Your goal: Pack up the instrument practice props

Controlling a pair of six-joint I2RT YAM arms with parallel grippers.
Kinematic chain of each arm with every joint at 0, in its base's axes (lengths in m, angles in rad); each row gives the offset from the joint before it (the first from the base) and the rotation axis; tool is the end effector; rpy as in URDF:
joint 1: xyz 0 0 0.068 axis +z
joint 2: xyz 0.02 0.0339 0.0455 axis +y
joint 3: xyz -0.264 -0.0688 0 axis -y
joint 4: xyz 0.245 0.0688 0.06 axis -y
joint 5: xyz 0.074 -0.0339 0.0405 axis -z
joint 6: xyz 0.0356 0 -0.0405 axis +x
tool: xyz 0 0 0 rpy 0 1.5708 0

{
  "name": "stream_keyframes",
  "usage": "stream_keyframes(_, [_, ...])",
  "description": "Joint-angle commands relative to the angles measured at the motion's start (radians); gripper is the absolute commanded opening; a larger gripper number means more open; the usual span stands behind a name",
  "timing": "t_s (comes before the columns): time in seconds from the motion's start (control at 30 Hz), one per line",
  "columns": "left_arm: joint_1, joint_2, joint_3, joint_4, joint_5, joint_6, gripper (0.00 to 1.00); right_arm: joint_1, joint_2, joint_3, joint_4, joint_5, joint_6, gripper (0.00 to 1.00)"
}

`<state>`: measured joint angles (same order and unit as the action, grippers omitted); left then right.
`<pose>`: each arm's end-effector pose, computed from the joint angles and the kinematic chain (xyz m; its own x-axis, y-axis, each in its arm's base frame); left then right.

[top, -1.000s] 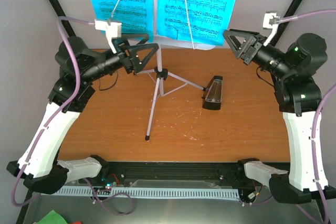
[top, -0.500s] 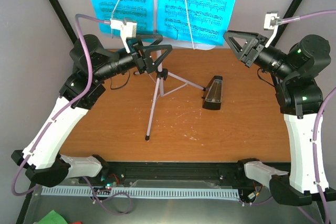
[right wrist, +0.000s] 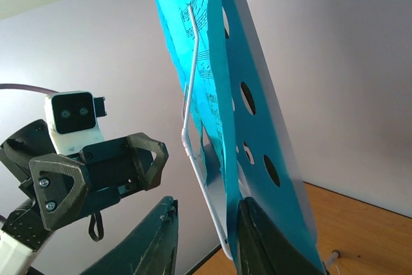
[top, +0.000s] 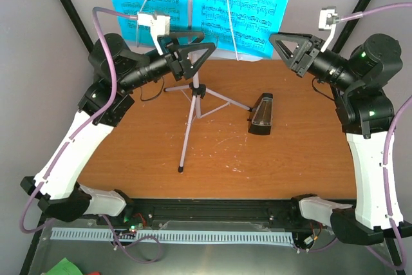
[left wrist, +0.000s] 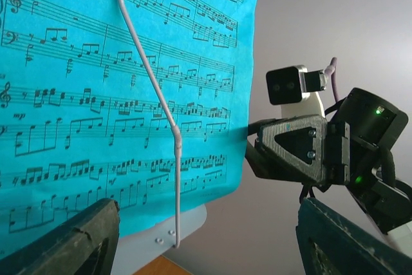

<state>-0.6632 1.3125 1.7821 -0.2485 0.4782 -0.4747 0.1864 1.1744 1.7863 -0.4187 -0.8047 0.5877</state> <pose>0.1845 -0.1649 0.5563 -0.2578 -0.3135 -0.9139 0.8798 0.3147 -0.3562 0.1731 0.0588 0.5658 -0.2995 0.3347 -0.8934 -0.7899 0.4382 0.4290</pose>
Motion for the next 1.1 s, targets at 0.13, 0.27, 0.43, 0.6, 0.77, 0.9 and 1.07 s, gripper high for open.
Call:
stream_keyframes(0.13, [-0.034,0.075,0.089,0.135,0.003,-0.057,0.73,0.049,0.056,0.094,-0.024,0.040,-0.033,0.27])
stream_keyframes(0.27, [-0.047,0.130,0.153,0.140,0.000,-0.063,0.70,0.086,0.091,0.131,-0.026,0.059,-0.040,0.27])
stream_keyframes(0.43, [-0.062,0.176,0.213,0.142,-0.033,-0.056,0.67,0.137,0.135,0.212,-0.075,0.132,-0.087,0.27])
stream_keyframes(0.6, [-0.064,0.202,0.238,0.139,-0.061,-0.058,0.62,0.160,0.162,0.258,-0.084,0.165,-0.102,0.28])
stream_keyframes(0.77, [-0.065,0.212,0.250,0.130,-0.112,-0.048,0.59,0.169,0.193,0.312,-0.110,0.214,-0.132,0.29])
stream_keyframes(0.9, [-0.064,0.236,0.278,0.123,-0.111,-0.051,0.57,0.172,0.216,0.350,-0.119,0.232,-0.142,0.29])
stream_keyframes(1.07, [-0.065,0.266,0.317,0.109,-0.116,-0.050,0.50,0.178,0.233,0.366,-0.120,0.249,-0.151,0.28])
